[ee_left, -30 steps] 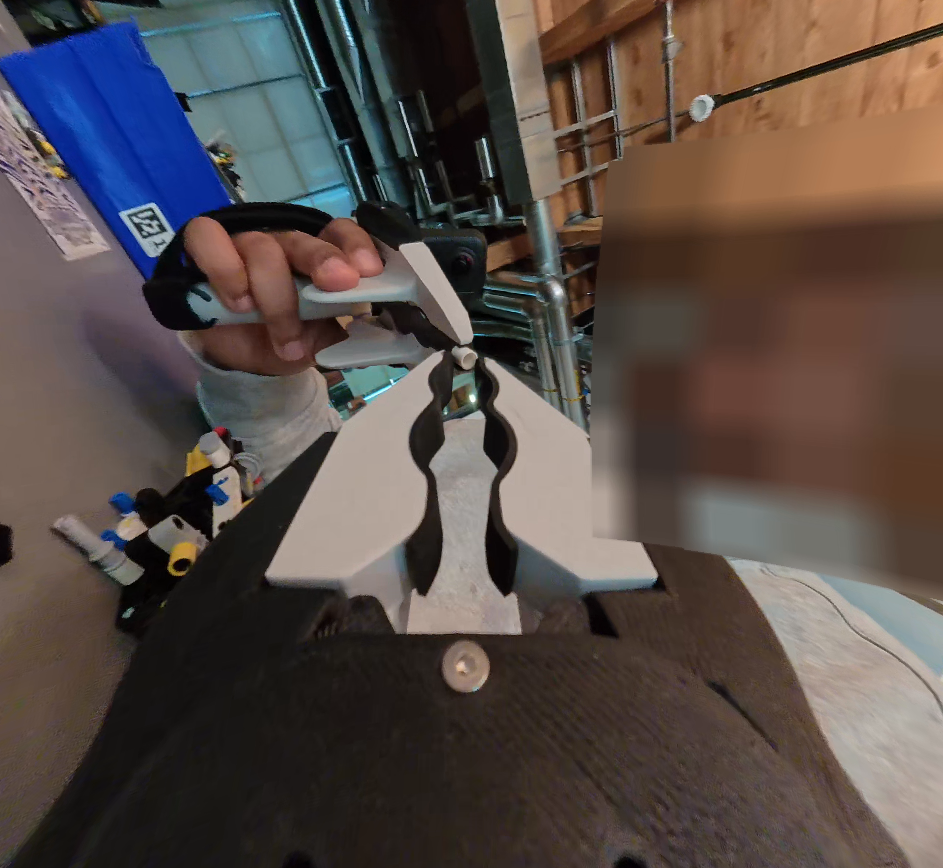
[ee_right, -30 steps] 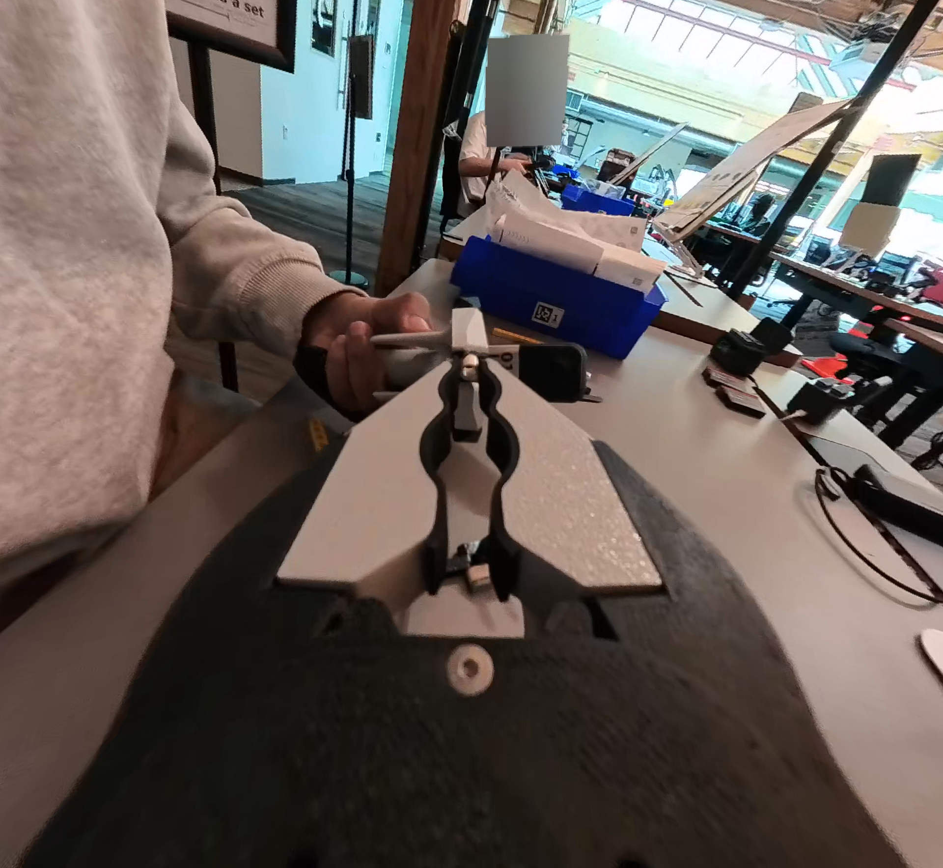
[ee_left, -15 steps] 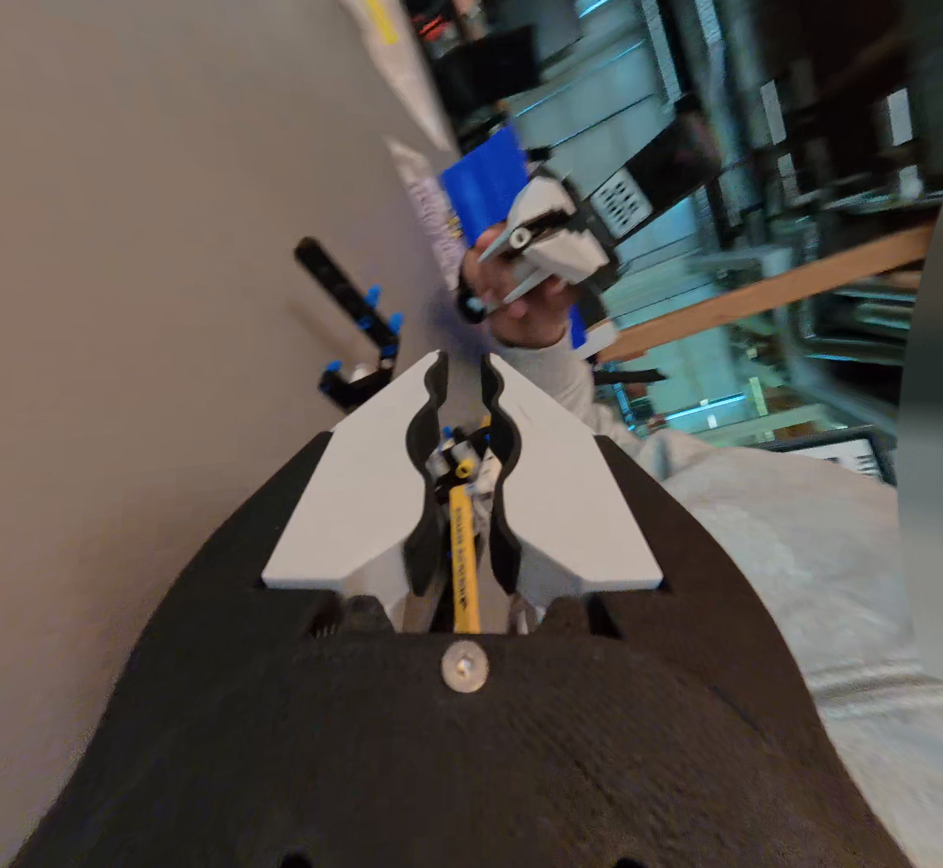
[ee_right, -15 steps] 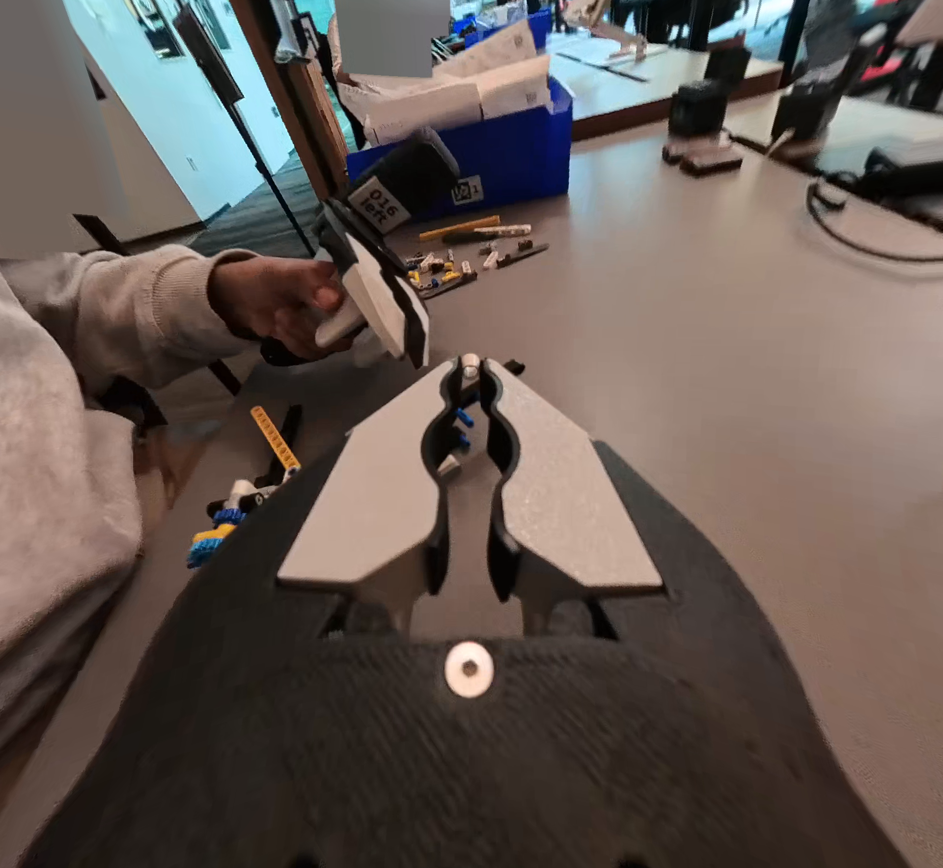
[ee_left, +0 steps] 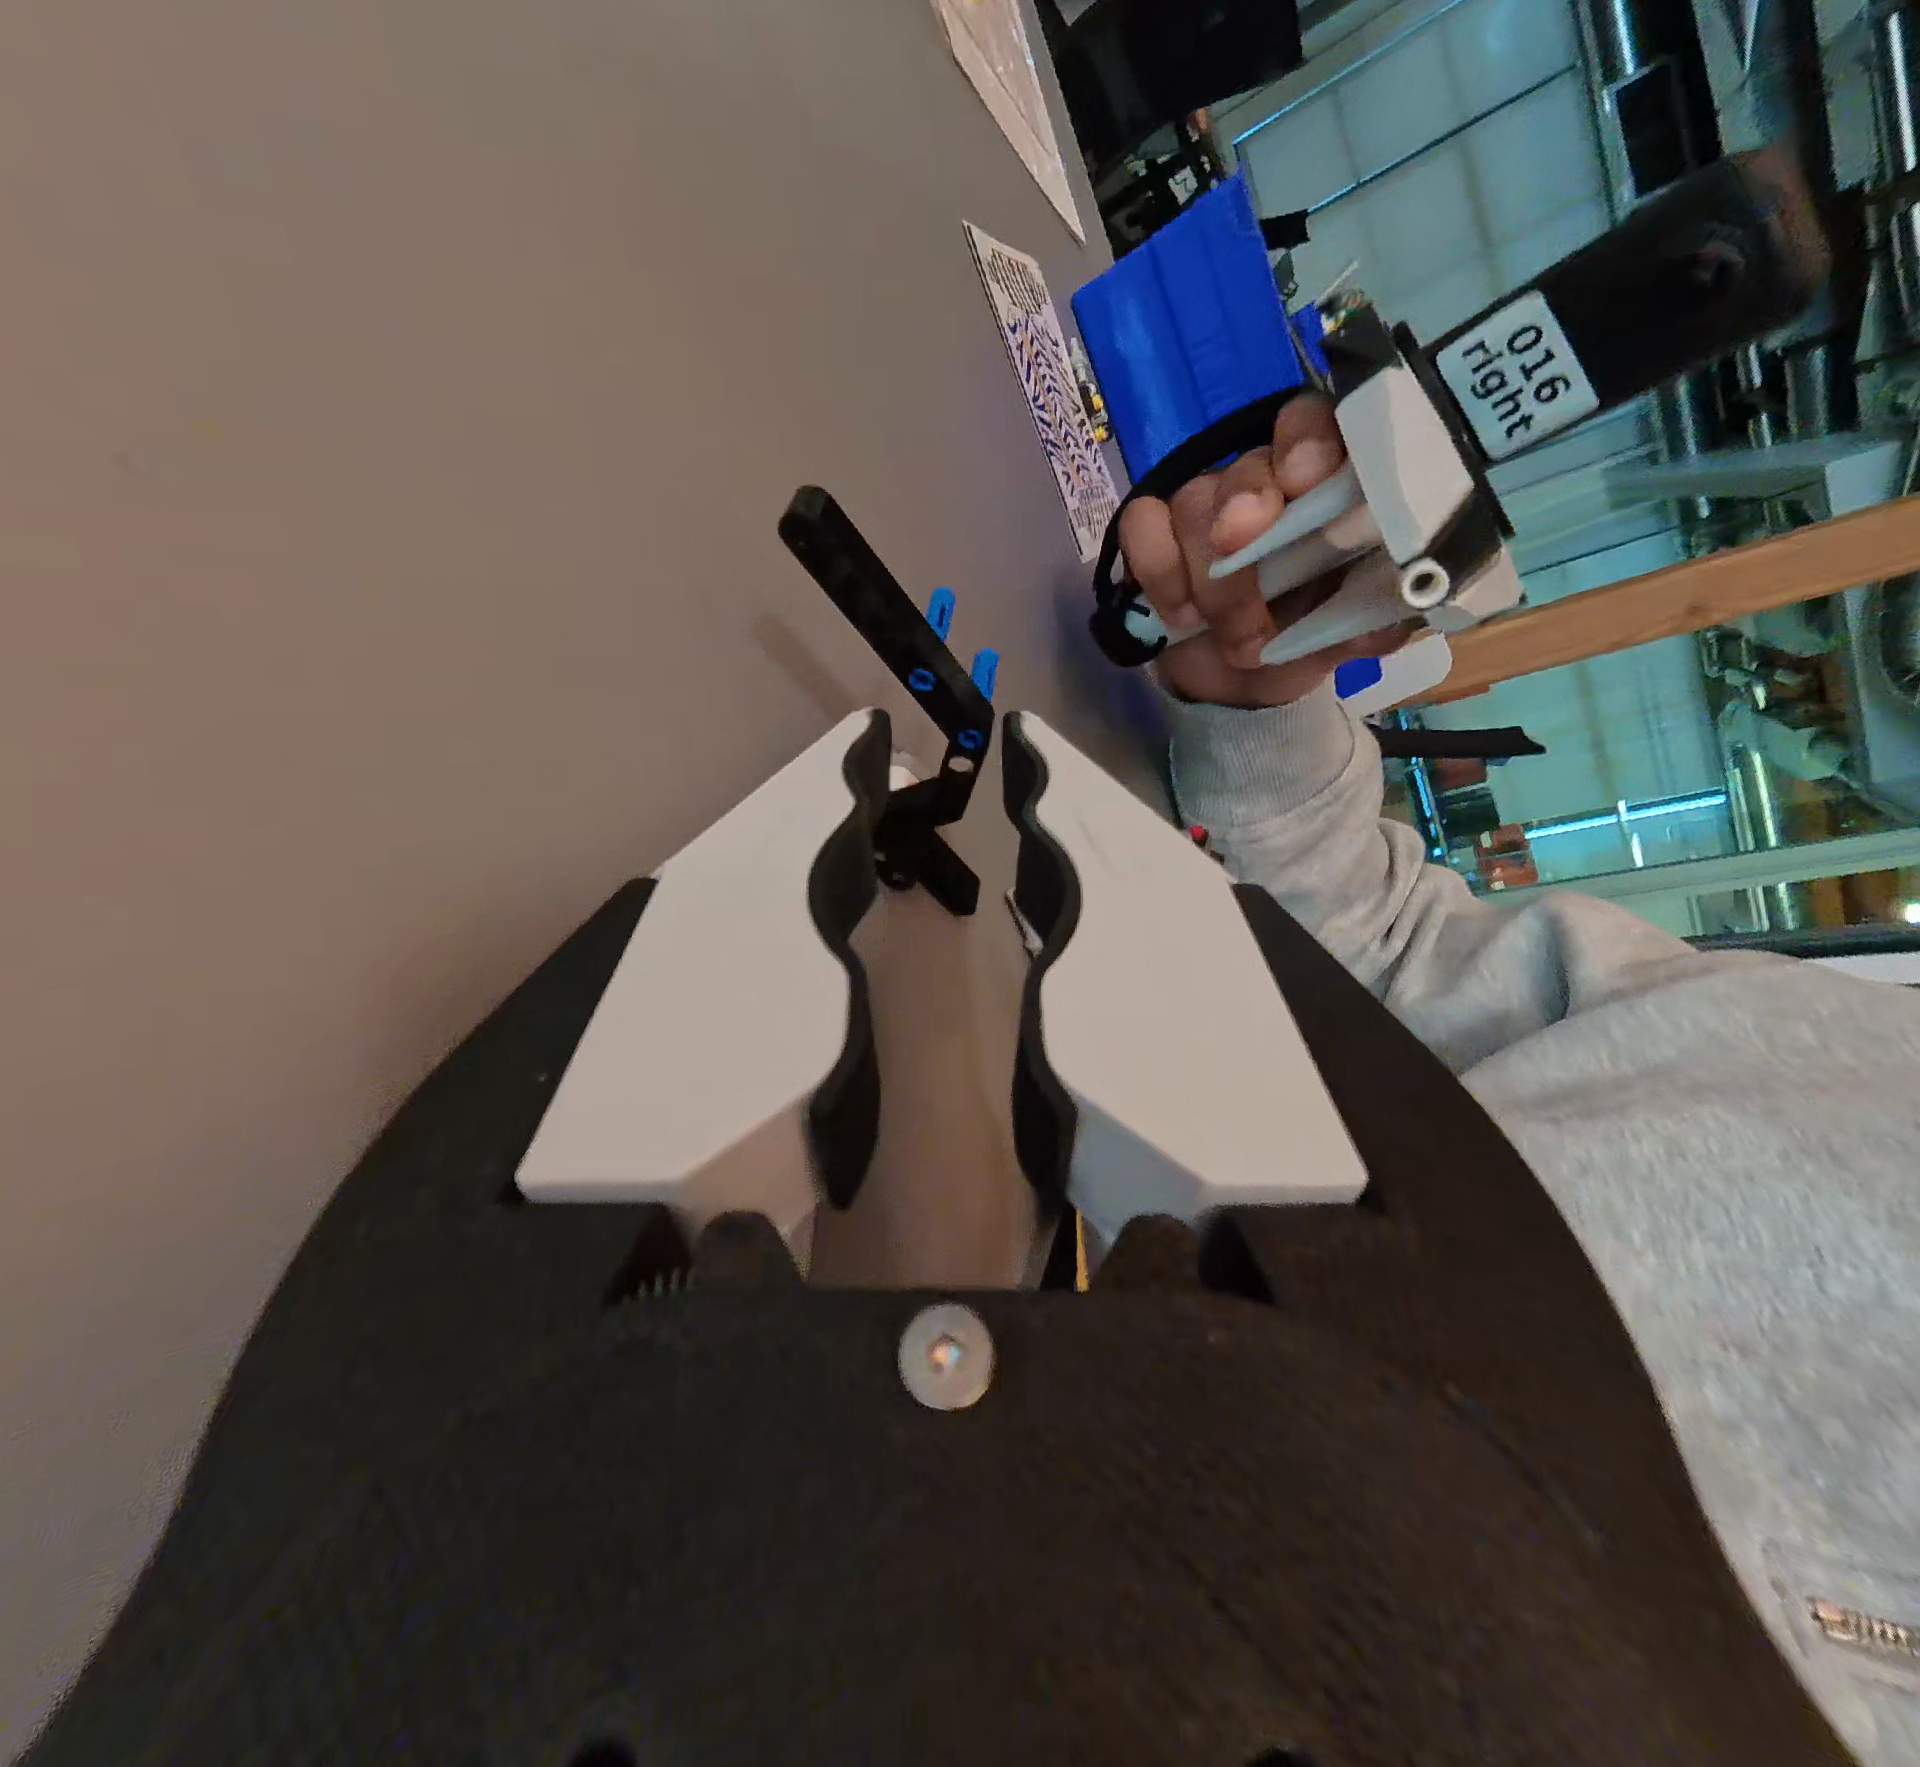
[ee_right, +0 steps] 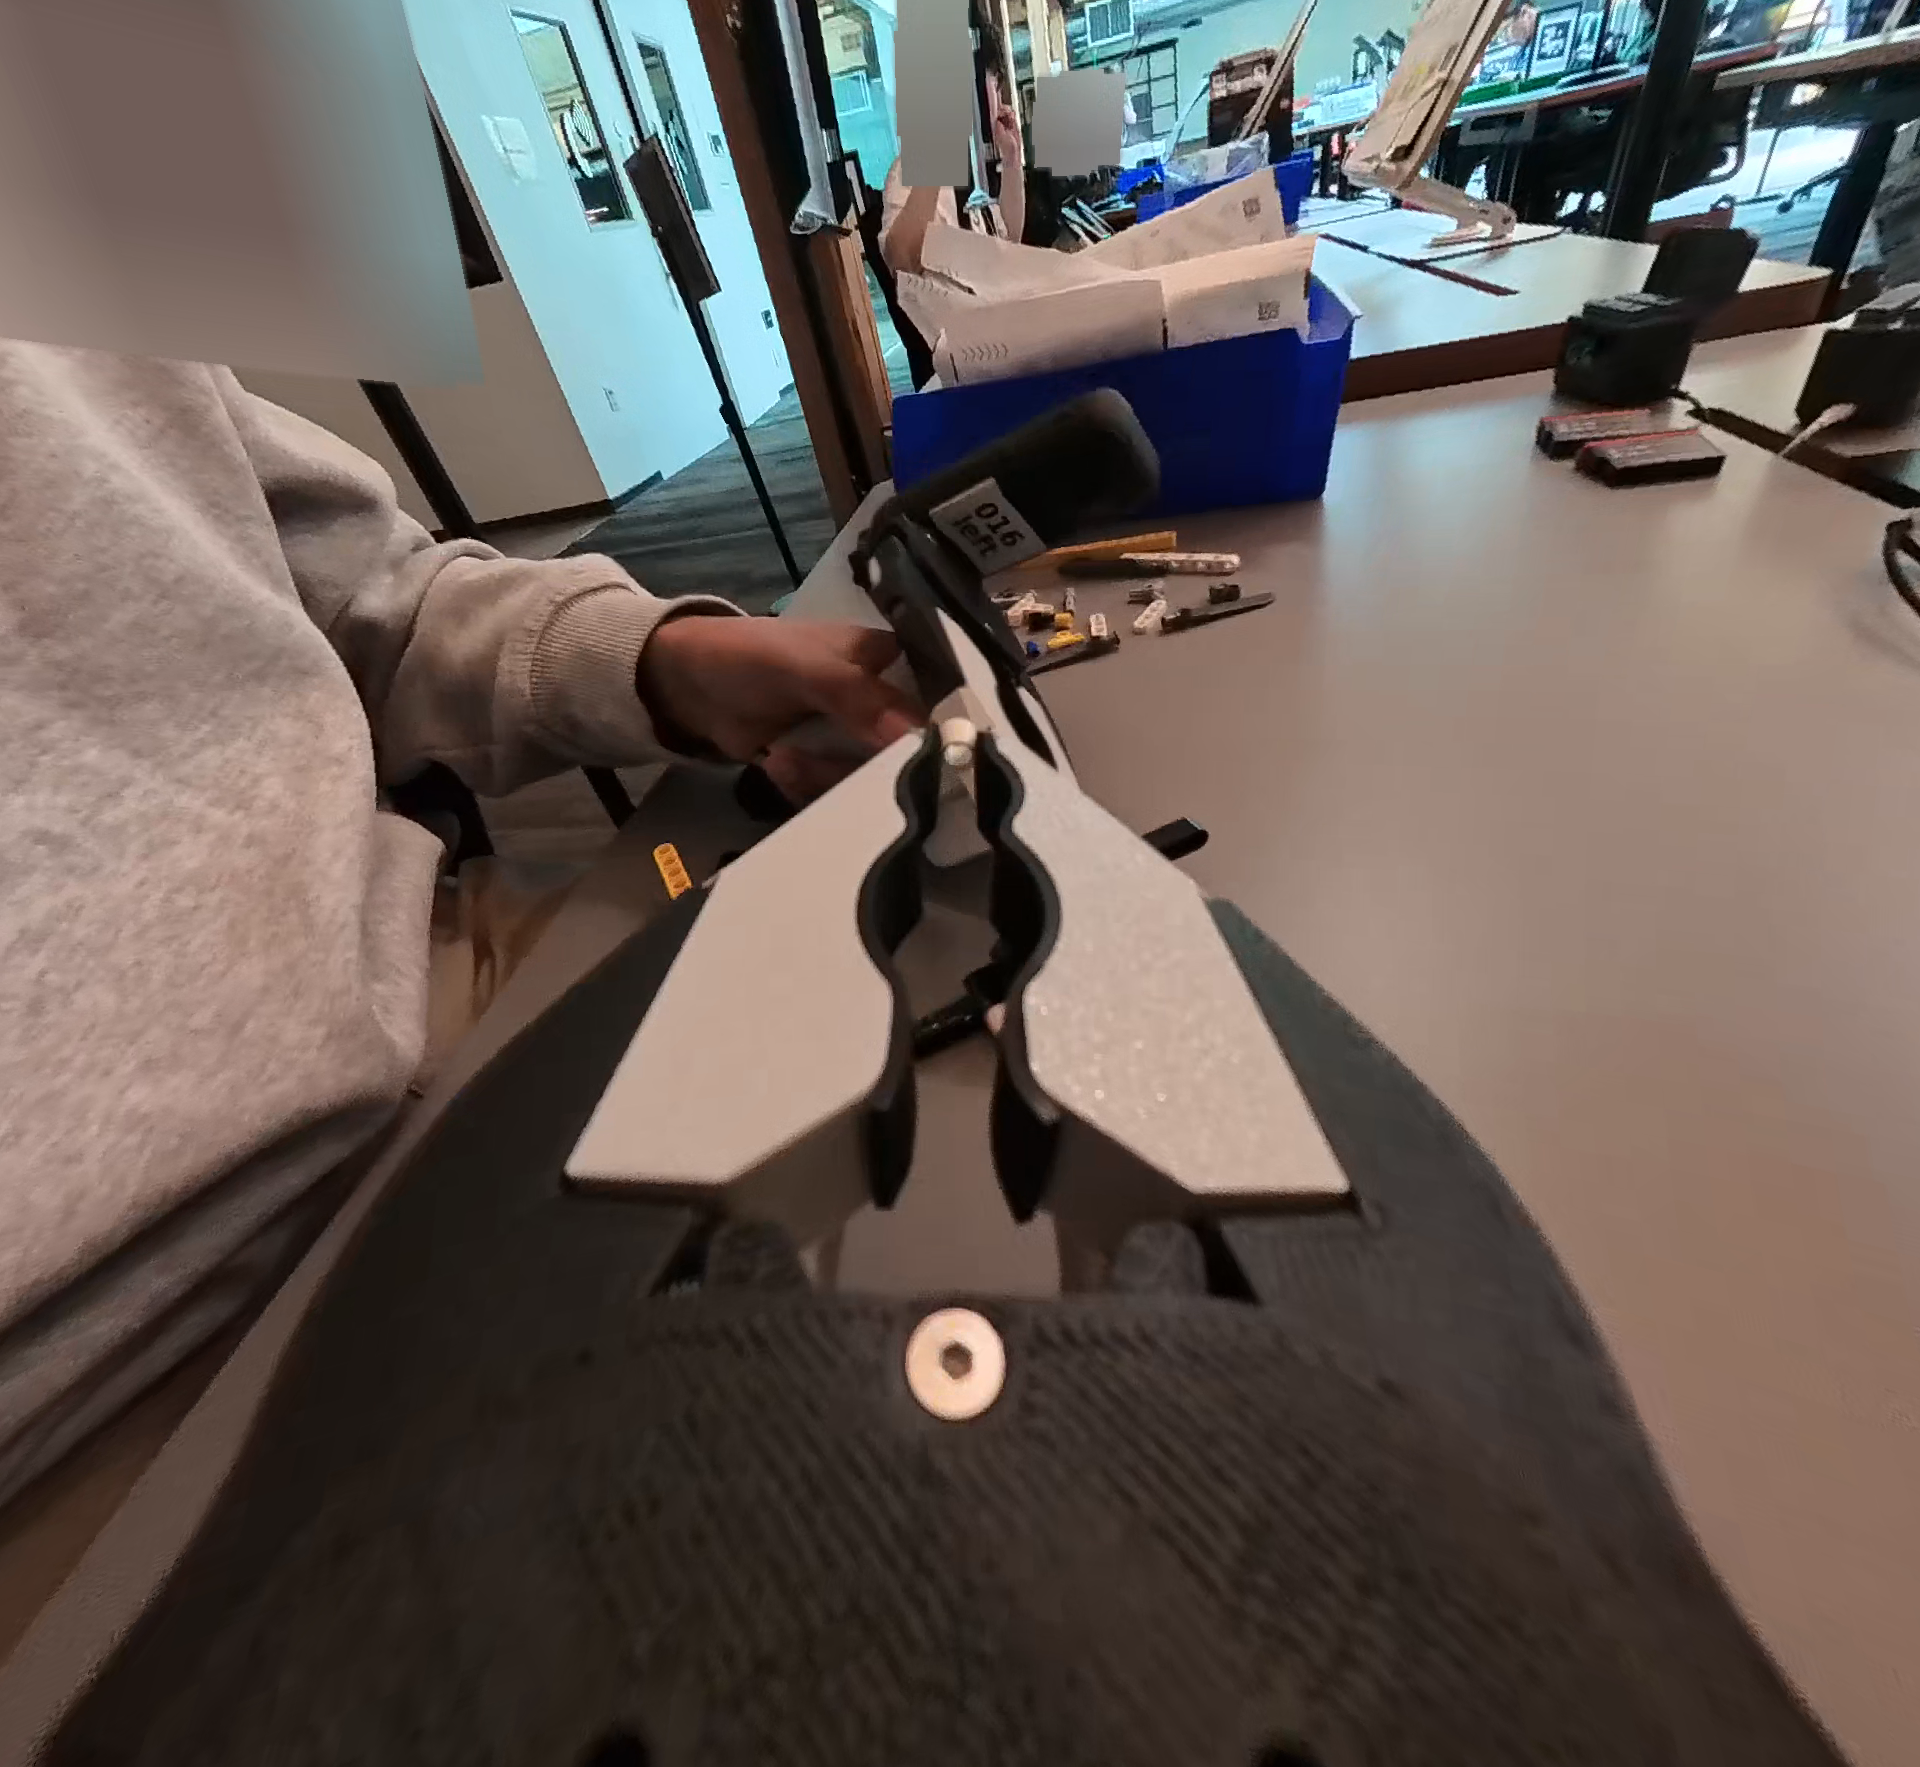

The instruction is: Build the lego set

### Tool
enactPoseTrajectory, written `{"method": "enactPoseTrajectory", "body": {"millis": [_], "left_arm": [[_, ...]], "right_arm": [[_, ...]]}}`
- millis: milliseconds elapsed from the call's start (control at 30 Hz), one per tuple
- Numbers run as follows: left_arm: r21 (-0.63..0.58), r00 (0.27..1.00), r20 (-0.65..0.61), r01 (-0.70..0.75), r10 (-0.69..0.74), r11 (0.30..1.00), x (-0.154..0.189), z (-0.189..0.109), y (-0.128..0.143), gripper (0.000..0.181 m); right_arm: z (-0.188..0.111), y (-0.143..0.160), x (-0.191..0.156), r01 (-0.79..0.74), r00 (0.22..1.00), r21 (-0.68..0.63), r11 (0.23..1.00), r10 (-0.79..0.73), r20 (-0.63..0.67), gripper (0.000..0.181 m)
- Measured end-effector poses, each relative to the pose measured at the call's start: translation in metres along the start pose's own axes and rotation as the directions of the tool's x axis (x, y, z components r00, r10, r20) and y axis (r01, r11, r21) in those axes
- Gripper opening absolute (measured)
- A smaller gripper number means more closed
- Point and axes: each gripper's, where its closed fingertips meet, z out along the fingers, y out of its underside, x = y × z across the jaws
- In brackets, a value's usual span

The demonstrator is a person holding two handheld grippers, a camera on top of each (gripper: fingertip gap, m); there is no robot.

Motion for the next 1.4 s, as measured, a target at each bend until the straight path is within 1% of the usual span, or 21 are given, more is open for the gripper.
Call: {"method": "enactPoseTrajectory", "body": {"millis": [133,233,433,533,700,767,867,1400], "left_arm": [[0.011,0.999,-0.027,0.029,-0.029,1.0,0.0,0.003,-0.004,0.014],[0.005,0.997,-0.058,0.047,-0.047,0.999,0.003,0.004,-0.004,0.012],[0.048,0.971,-0.222,0.1,-0.086,0.994,0.022,-0.002,-0.012,0.005],[0.063,0.957,-0.282,0.092,-0.071,0.994,0.03,-0.006,-0.014,0.005],[0.087,0.93,-0.367,0.021,0.013,0.996,0.047,-0.01,-0.013,0.005],[0.091,0.923,-0.383,-0.007,0.041,0.996,0.051,-0.01,-0.011,0.005],[0.092,0.925,-0.375,-0.03,0.063,0.995,0.052,-0.009,-0.01,0.005],[0.078,0.928,-0.364,-0.053,0.078,0.996,0.052,-0.007,-0.007,0.005]], "right_arm": [[-0.001,-0.001,0.001,0.004,1.0,0.001,1.0,-0.004,-0.007,0.005],[0.0,0.007,0.007,-0.011,0.999,-0.04,0.999,0.009,-0.031,0.005],[-0.001,0.031,0.023,-0.118,0.991,-0.14,0.983,0.107,-0.081,0.004],[0.001,0.032,0.018,-0.118,0.992,-0.145,0.982,0.111,-0.056,0.005],[0.008,0.038,0.012,-0.122,0.993,-0.164,0.979,0.119,-0.025,0.004],[0.009,0.038,0.01,-0.118,0.993,-0.165,0.979,0.117,-0.016,0.004],[0.009,0.035,0.007,-0.123,0.992,-0.148,0.981,0.124,0.003,0.005],[0.009,0.037,0.003,-0.135,0.989,-0.156,0.978,0.142,0.033,0.005]]}}
